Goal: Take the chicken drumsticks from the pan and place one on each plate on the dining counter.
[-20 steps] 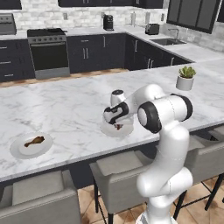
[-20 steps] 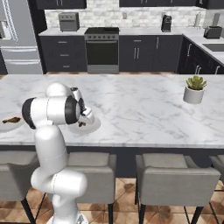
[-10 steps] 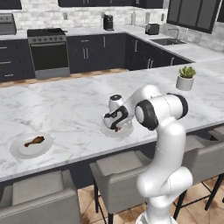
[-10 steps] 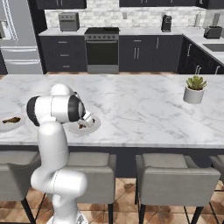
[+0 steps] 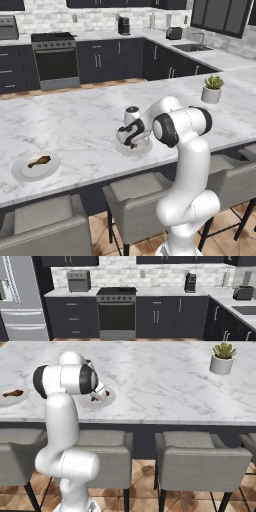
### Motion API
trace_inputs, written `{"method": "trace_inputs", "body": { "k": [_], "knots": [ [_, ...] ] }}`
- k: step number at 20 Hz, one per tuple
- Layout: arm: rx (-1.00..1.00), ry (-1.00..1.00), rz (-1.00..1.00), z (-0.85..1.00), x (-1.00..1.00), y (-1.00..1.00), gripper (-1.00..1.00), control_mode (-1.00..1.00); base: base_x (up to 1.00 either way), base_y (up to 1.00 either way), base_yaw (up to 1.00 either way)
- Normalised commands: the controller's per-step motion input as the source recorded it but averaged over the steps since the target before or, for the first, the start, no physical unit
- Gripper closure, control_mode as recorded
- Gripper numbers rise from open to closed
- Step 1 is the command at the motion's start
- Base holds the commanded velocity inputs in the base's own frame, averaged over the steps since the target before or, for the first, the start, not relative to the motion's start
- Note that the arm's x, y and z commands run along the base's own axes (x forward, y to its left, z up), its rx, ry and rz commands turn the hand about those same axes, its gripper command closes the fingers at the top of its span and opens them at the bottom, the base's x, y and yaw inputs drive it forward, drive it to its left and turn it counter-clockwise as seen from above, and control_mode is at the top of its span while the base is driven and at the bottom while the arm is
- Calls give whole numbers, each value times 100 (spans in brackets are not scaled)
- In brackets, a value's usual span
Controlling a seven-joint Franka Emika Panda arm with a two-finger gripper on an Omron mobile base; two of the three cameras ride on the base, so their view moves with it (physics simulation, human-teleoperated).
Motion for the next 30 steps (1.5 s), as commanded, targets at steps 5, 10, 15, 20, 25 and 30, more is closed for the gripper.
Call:
{"method": "trace_inputs", "body": {
  "k": [5,10,15,20,25,30],
  "knots": [
    [6,0,-7,-11,3,0,-100,-100,0,0,0],
    [5,0,-2,0,-3,-1,-100,-100,0,0,0],
    [3,0,0,24,-5,0,-100,-100,0,0,0],
    [2,0,0,38,-9,0,-100,-100,0,0,0],
    [3,0,0,45,-49,0,-100,-100,0,0,0],
    [0,0,0,35,-83,0,-100,-100,0,0,0]
  ]
}}
